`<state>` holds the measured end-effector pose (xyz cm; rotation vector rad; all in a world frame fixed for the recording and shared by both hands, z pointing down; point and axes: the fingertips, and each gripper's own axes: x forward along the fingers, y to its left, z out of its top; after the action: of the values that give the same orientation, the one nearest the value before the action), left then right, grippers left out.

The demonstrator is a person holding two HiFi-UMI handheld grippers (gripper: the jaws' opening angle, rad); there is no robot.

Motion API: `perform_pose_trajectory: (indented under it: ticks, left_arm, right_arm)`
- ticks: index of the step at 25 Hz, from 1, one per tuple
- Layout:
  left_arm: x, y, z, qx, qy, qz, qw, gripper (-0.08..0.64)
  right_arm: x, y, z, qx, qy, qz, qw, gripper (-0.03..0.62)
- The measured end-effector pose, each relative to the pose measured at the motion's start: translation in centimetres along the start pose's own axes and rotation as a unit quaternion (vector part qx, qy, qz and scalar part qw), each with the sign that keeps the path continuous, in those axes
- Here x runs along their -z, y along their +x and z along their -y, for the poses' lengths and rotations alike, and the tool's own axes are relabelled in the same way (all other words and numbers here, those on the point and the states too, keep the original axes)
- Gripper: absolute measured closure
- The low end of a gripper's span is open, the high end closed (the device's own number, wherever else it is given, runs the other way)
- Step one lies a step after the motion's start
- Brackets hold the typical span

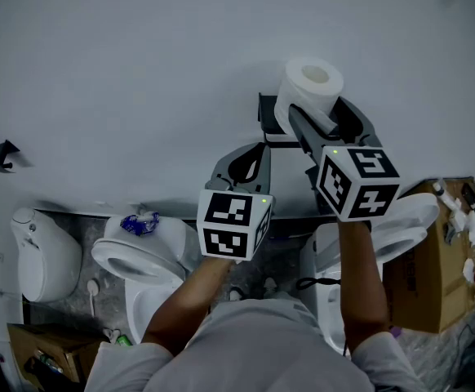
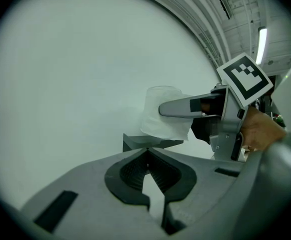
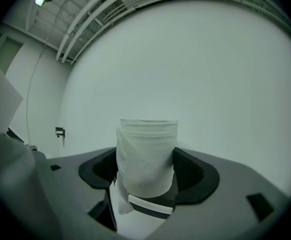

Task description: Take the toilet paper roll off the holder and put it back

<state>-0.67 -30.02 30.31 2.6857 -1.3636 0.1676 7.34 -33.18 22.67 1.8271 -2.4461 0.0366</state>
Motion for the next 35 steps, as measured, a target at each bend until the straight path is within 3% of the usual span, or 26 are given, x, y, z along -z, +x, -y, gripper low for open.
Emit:
perform_pose_trajectory:
  ticks: [21,35]
  left_arm:
    - [0.4,-1.7,4.0,0.074,0.011,0.002,0.9972,0.555]
    - [1.2,-1.7,6.6,0.102,0.021,0.001,0.9946,0.555]
  right_arm:
    - [2.0,-7.4,-0.8,0.059,0.004,0.014,0.998,0.258]
    - [7.4,-9.8,-0.9,0.092,0.014,-0.013,0.996,0.258]
